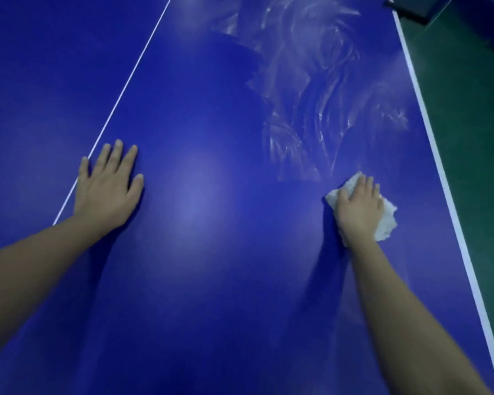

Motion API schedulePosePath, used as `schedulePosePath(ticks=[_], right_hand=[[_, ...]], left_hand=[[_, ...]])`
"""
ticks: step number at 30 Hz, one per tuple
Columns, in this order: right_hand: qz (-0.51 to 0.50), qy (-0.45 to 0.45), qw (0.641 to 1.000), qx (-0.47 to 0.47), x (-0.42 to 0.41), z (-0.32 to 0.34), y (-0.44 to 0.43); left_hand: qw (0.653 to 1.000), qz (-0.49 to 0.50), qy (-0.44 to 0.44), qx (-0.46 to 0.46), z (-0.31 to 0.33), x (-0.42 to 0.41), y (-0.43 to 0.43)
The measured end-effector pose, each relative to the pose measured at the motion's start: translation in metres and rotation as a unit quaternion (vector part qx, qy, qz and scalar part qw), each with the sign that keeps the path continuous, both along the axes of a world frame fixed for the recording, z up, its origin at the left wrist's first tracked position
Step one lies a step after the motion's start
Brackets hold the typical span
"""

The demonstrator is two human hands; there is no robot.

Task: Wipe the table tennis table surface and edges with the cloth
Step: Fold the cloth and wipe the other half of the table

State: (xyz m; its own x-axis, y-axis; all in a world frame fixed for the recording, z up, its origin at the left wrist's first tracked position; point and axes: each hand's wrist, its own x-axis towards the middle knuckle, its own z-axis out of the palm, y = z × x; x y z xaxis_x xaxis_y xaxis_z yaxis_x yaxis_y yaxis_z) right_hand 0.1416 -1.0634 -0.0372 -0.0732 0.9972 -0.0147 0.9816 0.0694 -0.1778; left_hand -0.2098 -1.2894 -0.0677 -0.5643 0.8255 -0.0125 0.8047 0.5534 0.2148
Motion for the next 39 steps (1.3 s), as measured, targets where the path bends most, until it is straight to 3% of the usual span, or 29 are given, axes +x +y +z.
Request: schedulePosePath(ticks=[2,4,5,7,8,9,10,11,12,14,15,16,17,18,19,21,23,24,26,28,30,32,35,37,39], right_hand=[[0.014,0.006,1.000,0.022,-0.047,-0.002,-0.016],[0.230,0.061,0.971,0.025,-0.101,-0.012,-0.055],[0.380,0.073,0.922,0.007,-0.122,-0.016,-0.082],[0.624,0.046,0.779,-0.029,-0.140,-0.016,-0.112],[0.688,0.037,0.723,-0.047,-0.141,-0.014,-0.099],[0.711,0.042,0.699,-0.065,-0.143,-0.011,-0.075],[0.704,0.052,0.705,-0.071,-0.144,-0.007,-0.044],[0.664,0.069,0.742,-0.063,-0.143,-0.005,-0.008],[0.581,0.086,0.808,-0.045,-0.140,-0.003,0.031],[0.299,0.080,0.951,0.027,-0.122,-0.005,0.102],[0.120,0.053,0.990,0.045,-0.113,-0.005,0.126],[-0.031,0.030,0.998,0.035,-0.110,-0.005,0.139],[-0.106,0.012,0.994,0.021,-0.117,-0.006,0.141],[-0.116,0.002,0.993,0.026,-0.132,-0.008,0.135],[-0.069,0.004,0.996,0.051,-0.153,-0.010,0.123],[0.167,0.033,0.982,0.079,-0.198,-0.019,0.086],[0.432,0.026,0.900,0.042,-0.230,-0.025,0.038],[0.514,0.016,0.857,0.018,-0.238,-0.024,0.026],[0.577,0.010,0.817,-0.007,-0.245,-0.021,0.036],[0.576,0.008,0.817,-0.023,-0.251,-0.014,0.065],[0.532,0.018,0.846,-0.021,-0.250,-0.007,0.101],[0.423,0.065,0.904,-0.005,-0.230,-0.003,0.140],[0.124,0.067,0.989,0.051,-0.170,-0.004,0.197],[-0.054,0.035,0.997,0.034,-0.142,-0.011,0.210],[-0.118,0.032,0.992,0.017,-0.146,-0.018,0.211]], left_hand=[[1.000,0.008,0.005,-0.003,-0.002,-0.003,0.004],[1.000,0.006,0.009,-0.003,-0.002,-0.003,0.005],[1.000,0.005,0.010,-0.004,-0.001,-0.003,0.005],[1.000,0.009,0.011,-0.008,0.000,-0.001,0.004],[1.000,0.012,0.011,-0.011,0.001,-0.001,0.005],[1.000,0.014,0.010,-0.014,0.002,0.000,0.005],[1.000,0.015,0.008,-0.017,0.003,0.001,0.006],[1.000,0.015,0.008,-0.018,0.004,0.001,0.006],[1.000,0.015,0.009,-0.020,0.004,0.000,0.006],[1.000,0.014,0.013,-0.025,0.004,0.001,0.006],[0.999,0.014,0.015,-0.027,0.004,0.002,0.006],[0.999,0.016,0.015,-0.028,0.005,0.002,0.007],[0.999,0.017,0.015,-0.029,0.005,0.002,0.007],[0.999,0.018,0.014,-0.030,0.005,0.002,0.008],[0.999,0.017,0.015,-0.032,0.006,0.002,0.008],[0.999,0.017,0.017,-0.033,0.006,0.002,0.007],[0.999,0.017,0.020,-0.033,0.006,0.002,0.007],[0.999,0.017,0.019,-0.033,0.006,0.002,0.006],[0.999,0.015,0.019,-0.032,0.006,0.001,0.006],[0.999,0.016,0.017,-0.031,0.006,0.001,0.006],[0.999,0.019,0.013,-0.031,0.007,0.002,0.006],[0.999,0.019,0.008,-0.029,0.008,0.002,0.006],[0.999,0.020,0.006,-0.032,0.008,0.004,0.007],[0.999,0.021,0.007,-0.031,0.008,0.004,0.007],[0.999,0.021,0.006,-0.031,0.008,0.004,0.007]])
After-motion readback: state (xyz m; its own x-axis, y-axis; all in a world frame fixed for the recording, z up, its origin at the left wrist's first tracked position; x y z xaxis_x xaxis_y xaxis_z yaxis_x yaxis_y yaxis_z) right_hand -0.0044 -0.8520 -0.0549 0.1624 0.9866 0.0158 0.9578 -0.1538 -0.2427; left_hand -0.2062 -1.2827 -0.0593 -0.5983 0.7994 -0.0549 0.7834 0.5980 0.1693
